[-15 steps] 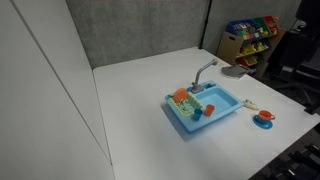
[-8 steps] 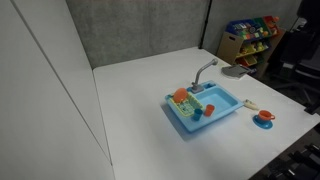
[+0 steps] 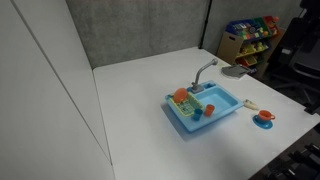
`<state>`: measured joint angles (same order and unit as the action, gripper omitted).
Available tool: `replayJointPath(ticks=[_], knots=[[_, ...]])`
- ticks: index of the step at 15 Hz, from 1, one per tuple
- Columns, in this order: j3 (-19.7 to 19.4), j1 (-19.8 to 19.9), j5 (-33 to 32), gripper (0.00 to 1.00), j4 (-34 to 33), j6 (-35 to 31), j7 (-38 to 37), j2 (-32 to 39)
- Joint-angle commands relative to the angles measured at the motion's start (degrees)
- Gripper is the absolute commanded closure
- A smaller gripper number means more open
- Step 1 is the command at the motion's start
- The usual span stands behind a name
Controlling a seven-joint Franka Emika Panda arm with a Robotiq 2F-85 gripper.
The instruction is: Put the orange mug on the right corner of the sink
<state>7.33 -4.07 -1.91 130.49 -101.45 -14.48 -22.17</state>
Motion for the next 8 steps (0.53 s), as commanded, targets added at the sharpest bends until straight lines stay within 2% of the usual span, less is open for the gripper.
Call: replayJointPath(ticks=[1, 4, 8], knots=[[-3.6, 2.0, 2.3, 0.00, 0.3, -3.3, 2.2, 0.6], [-5.9, 4.0, 3.3, 0.00, 0.7, -6.9, 2.3, 1.9], [-7.1, 5.6, 4.4, 0.00, 1.8, -13.1, 0.7, 4.6]])
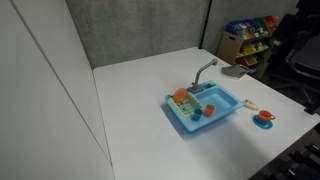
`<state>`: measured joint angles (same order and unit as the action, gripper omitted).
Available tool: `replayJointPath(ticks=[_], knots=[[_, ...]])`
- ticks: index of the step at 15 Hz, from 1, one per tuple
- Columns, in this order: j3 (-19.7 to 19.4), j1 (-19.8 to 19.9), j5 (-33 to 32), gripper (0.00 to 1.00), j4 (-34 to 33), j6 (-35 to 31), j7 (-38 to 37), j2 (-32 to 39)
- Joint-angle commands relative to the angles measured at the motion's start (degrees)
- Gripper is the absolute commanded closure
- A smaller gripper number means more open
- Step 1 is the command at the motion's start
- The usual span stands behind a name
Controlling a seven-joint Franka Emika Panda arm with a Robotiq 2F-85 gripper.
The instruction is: Put the orange mug on the right corner of the sink
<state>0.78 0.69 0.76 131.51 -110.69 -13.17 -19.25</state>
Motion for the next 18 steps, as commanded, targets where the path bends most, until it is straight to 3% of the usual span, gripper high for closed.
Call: replayJointPath(ticks=[1, 7, 13, 18], knots=[[-0.6, 1.1, 2.1, 0.00, 0.9, -5.0, -1.2, 2.7], [-1.0, 1.8, 3.1, 0.00, 0.4, -7.6, -3.6, 8.4], [-0.9, 1.7, 2.2, 0.00, 1.1, -7.7, -2.7, 8.4], [-2.0, 3.9, 0.1, 0.00, 1.3, -9.3, -6.0, 9.9]])
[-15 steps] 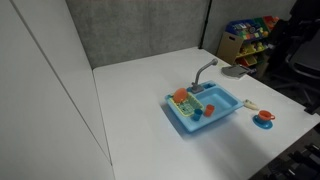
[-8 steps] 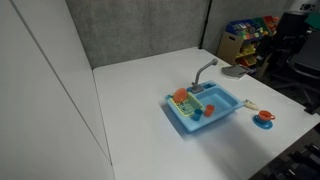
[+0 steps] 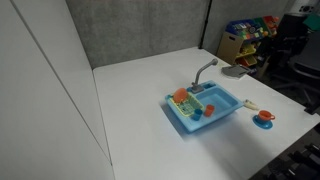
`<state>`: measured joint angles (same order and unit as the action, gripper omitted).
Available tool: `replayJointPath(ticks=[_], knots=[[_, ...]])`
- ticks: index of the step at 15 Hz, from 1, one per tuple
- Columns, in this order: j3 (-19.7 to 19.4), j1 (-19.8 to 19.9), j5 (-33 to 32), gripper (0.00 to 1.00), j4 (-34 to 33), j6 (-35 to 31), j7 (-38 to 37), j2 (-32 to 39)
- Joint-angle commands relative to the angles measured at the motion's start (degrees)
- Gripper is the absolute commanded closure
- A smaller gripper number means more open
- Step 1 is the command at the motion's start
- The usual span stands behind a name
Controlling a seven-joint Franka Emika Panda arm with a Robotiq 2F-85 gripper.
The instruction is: Put the orange mug on the right corner of the sink
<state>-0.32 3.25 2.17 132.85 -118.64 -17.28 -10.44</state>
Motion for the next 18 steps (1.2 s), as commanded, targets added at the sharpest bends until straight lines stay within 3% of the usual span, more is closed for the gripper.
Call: replayJointPath(ticks=[1, 10, 18], knots=[[-1.5, 2.0, -1.6, 0.00, -0.1, -1.8, -2.2, 1.7], [-8.5, 6.5, 2.6, 0.00, 0.0, -9.5, 3.2, 11.5], [-9.6, 6.7, 3.2, 0.00, -1.5, -21.8, 5.4, 23.2]])
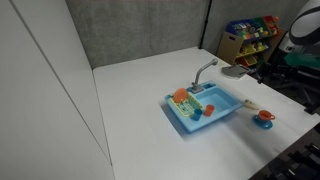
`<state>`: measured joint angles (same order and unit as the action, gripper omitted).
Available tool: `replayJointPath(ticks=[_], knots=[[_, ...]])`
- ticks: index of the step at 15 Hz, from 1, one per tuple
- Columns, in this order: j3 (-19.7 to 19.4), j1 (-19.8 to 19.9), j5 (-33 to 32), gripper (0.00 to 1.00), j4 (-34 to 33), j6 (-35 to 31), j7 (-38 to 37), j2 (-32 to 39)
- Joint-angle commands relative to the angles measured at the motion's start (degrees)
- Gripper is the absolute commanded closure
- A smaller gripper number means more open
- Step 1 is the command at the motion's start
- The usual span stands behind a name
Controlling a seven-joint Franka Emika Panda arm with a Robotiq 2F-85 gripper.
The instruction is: Put the orange mug on the right corner of the sink
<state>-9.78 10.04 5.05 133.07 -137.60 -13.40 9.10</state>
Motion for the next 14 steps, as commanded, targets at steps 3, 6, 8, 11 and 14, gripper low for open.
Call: replayJointPath(ticks=[3, 6, 8, 11, 14], knots=[[-0.3, -0.1, 0.5, 0.00, -2.3, -6.9, 1.4, 7.0], [-0.7, -0.2, -0.2, 0.00, -3.1, -9.8, 0.6, 9.7], [-1.3, -0.4, -0.9, 0.00, -3.6, -10.8, 0.1, 11.1], [-1.6, -0.2, -0.5, 0.00, -4.3, -10.5, 0.5, 12.4], [-1.4, -0.4, 0.0, 0.00, -2.8, -10.8, 0.3, 11.7]])
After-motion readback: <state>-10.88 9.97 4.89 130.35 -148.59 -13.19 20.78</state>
